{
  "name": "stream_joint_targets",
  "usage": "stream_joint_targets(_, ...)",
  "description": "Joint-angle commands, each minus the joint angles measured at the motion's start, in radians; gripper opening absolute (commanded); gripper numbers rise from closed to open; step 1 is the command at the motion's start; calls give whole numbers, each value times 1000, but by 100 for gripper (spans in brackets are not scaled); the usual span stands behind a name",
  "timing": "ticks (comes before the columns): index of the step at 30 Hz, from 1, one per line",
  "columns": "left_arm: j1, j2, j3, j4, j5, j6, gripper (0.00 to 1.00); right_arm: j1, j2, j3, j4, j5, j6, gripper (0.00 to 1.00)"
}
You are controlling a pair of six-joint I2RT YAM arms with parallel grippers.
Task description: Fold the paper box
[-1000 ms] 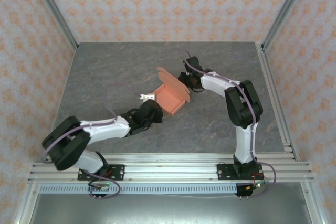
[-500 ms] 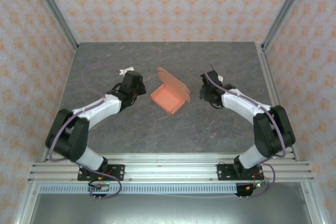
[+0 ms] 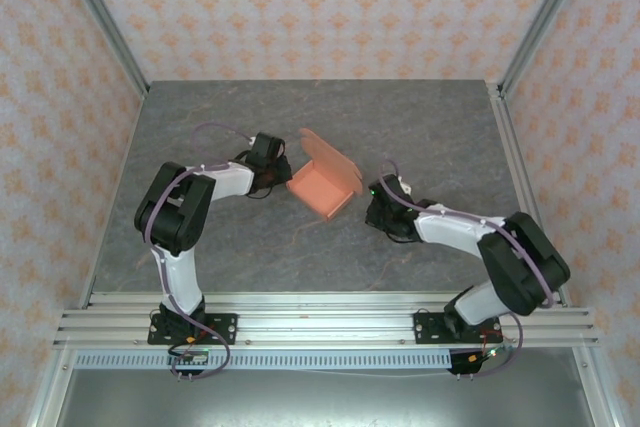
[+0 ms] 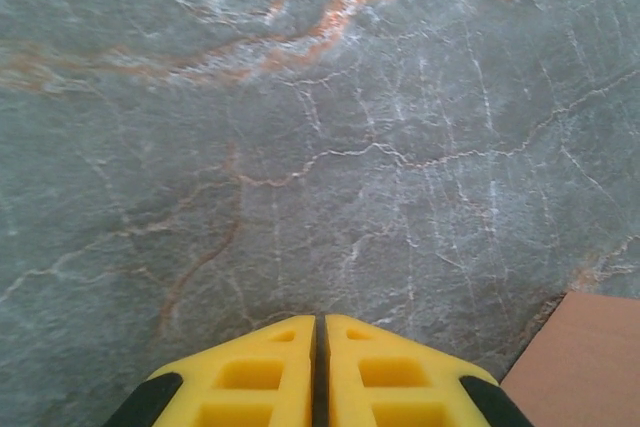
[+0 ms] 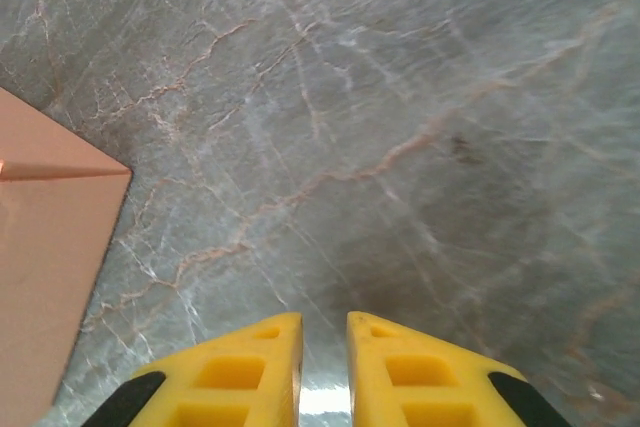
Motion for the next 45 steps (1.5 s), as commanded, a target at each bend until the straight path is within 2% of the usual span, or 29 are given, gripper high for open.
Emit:
stream_joint_targets(1,-4,12,-28,64,66,-26,10,5,72,47,97,-40,29,19)
stream_joint_targets(5,-26,-2,-78,103,90,-44,8,2,145,111,97,-43,2,19)
stream_joint_targets(14,-105,-135,-242,156,21,-97,6,-71,258,231,60,-84,-77,20)
stream_joint_targets(20,-180,-222,-350,175,-85,-164,5,-108,285,307,0,-91,-138,21)
stream_joint_targets(25,-193,-311,-458,192,-165,-245,5,-119,264,315,-51,-64,-172,21)
stream_joint_targets(30,-191,-487,-485,64,-272,-206,9,-141,201,286,-114,-26,-204,24)
stream_joint_targets(33,-174,-610,-459,-31,-322,-135,19,-149,129,268,-171,28,-226,25)
stream_joint_targets(36,-122,-698,-401,-110,-307,-32,34,-152,39,270,-237,92,-260,28)
stream_joint_targets(39,-75,-767,-334,-141,-228,154,65,-152,-61,300,-308,135,-307,35)
stream_joint_targets(42,-53,-804,-241,-207,-151,356,84,-151,-160,326,-350,130,-373,42)
stream_joint_targets(44,-45,-788,-160,-281,-38,514,98,-151,-215,342,-344,54,-451,53)
stream_joint_targets(45,-45,-766,-122,-324,3,575,100,-150,-229,351,-336,8,-492,58)
